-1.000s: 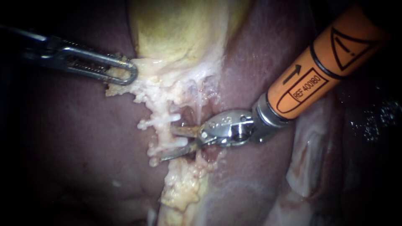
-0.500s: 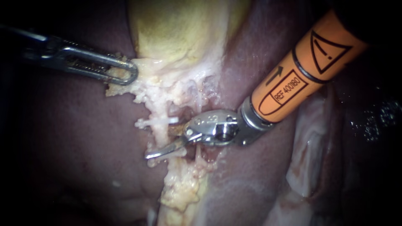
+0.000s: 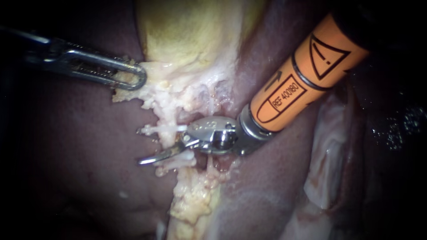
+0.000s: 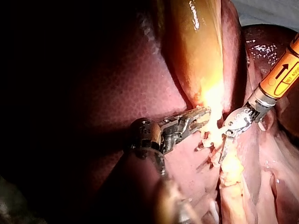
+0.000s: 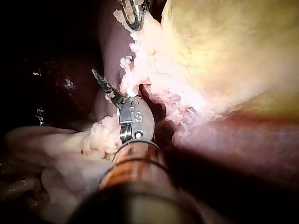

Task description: Go to the cutting position left tube

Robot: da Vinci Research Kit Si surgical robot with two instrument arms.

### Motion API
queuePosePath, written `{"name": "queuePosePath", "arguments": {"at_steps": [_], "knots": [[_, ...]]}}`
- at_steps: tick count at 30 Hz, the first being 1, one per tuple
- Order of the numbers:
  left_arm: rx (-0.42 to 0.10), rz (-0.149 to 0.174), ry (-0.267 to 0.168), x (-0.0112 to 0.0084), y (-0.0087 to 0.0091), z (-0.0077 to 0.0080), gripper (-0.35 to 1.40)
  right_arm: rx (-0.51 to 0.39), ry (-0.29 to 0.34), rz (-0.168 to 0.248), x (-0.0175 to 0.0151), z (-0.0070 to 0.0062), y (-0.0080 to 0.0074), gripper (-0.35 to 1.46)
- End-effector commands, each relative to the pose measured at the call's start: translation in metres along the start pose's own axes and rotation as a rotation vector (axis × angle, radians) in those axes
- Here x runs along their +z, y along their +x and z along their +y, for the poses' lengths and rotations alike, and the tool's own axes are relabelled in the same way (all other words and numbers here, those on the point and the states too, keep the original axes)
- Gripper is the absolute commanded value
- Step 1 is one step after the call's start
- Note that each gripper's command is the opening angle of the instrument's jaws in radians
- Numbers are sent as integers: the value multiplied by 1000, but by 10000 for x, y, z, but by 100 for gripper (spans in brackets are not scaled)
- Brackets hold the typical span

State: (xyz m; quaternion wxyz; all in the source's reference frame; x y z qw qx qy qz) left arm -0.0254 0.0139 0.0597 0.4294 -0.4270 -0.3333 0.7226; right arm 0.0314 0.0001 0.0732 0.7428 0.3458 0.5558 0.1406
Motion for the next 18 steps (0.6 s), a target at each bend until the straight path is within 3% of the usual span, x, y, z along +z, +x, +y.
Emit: {"name": "queuePosePath", "arguments": {"at_steps": [1, 8, 18], "knots": [[0, 0, 0, 0, 0, 0, -35, 7, 2, 2, 0, -1, 0, 128], [0, 0, 0, 0, 0, 0, -35, 47, 23, 11, 2, -11, 4, 128], [0, 0, -1, -1, 0, 0, -35, 81, 102, 42, 9, -48, 28, 126]]}}
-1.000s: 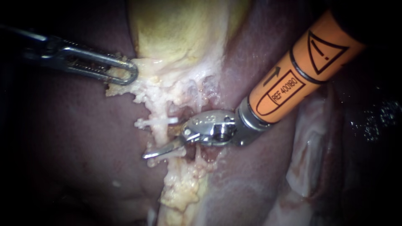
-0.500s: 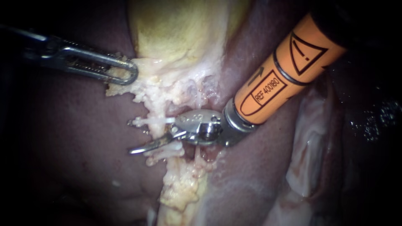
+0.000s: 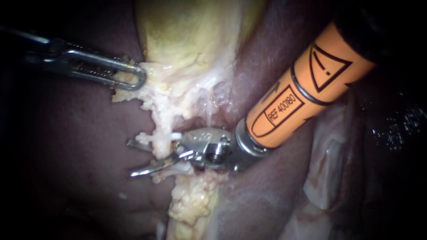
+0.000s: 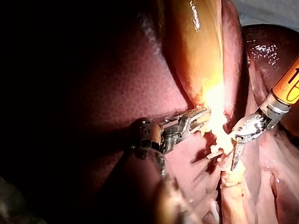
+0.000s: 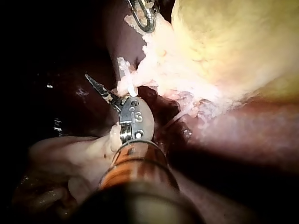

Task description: Go to the cutting position left tube

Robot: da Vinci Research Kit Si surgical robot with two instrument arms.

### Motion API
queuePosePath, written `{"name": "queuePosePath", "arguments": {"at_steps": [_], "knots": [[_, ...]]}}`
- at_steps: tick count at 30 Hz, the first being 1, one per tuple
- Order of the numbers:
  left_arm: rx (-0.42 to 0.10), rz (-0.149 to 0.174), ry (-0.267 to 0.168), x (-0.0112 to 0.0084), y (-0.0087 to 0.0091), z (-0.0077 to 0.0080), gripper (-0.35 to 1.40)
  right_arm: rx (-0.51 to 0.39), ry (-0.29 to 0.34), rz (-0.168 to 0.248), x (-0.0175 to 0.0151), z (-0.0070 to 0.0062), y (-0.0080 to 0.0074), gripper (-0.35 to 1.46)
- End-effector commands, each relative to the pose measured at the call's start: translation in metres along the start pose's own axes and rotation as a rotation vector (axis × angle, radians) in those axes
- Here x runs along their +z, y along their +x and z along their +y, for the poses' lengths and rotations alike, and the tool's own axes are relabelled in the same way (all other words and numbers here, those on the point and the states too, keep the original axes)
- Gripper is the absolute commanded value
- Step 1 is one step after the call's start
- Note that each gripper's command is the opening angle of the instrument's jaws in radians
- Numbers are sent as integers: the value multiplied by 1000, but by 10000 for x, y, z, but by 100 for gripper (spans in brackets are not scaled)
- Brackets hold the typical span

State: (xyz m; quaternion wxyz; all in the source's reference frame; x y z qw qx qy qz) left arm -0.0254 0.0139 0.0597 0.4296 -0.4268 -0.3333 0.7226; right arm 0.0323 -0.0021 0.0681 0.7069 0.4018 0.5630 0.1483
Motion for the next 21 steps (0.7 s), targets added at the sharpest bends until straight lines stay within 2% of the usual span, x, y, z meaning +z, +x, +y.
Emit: {"name": "queuePosePath", "arguments": {"at_steps": [1, 8, 21], "knots": [[1, 0, -1, 0, 0, 0, -35, 3, 3, 5, 0, -3, 3, 126], [1, -1, -1, -1, 0, 0, -35, 9, 13, 29, -5, -12, 18, 126], [1, 0, -1, -1, 0, 0, -35, 14, 13, 29, -6, -9, 16, 125]]}}
